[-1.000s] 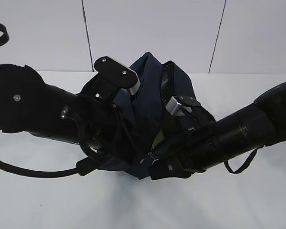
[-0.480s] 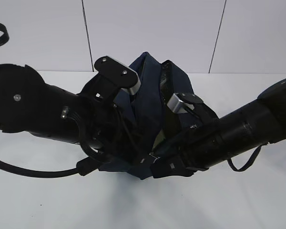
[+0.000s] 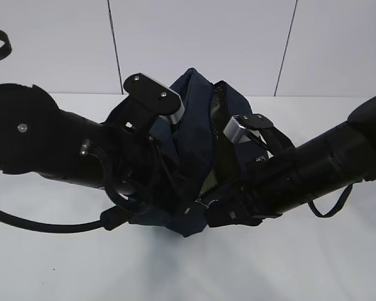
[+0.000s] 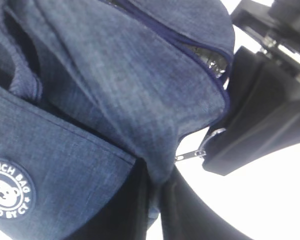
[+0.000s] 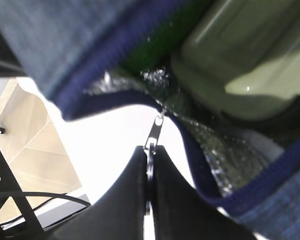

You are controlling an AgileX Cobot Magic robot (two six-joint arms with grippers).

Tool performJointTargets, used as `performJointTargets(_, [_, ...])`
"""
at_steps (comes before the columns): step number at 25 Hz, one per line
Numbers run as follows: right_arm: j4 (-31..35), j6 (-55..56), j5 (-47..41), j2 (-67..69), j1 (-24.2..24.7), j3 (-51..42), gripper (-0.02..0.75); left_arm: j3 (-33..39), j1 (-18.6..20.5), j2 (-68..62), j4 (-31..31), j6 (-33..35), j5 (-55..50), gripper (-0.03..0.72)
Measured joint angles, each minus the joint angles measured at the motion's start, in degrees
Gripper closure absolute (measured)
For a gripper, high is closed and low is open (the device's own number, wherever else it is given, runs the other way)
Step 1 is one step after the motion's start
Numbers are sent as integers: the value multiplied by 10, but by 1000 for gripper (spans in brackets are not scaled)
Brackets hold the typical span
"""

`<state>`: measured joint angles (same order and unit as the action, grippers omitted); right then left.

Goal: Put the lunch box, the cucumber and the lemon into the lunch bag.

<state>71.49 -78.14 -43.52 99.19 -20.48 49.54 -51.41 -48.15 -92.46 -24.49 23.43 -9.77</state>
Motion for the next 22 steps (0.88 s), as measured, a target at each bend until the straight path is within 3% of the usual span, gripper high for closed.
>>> performJointTargets(16, [-39, 32, -11, -4, 0, 46, 717, -1, 0, -8, 0, 0, 5, 677])
performJointTargets(22, [-98, 81, -26, -5, 0, 67, 717, -1, 0, -8, 0, 0, 10, 677])
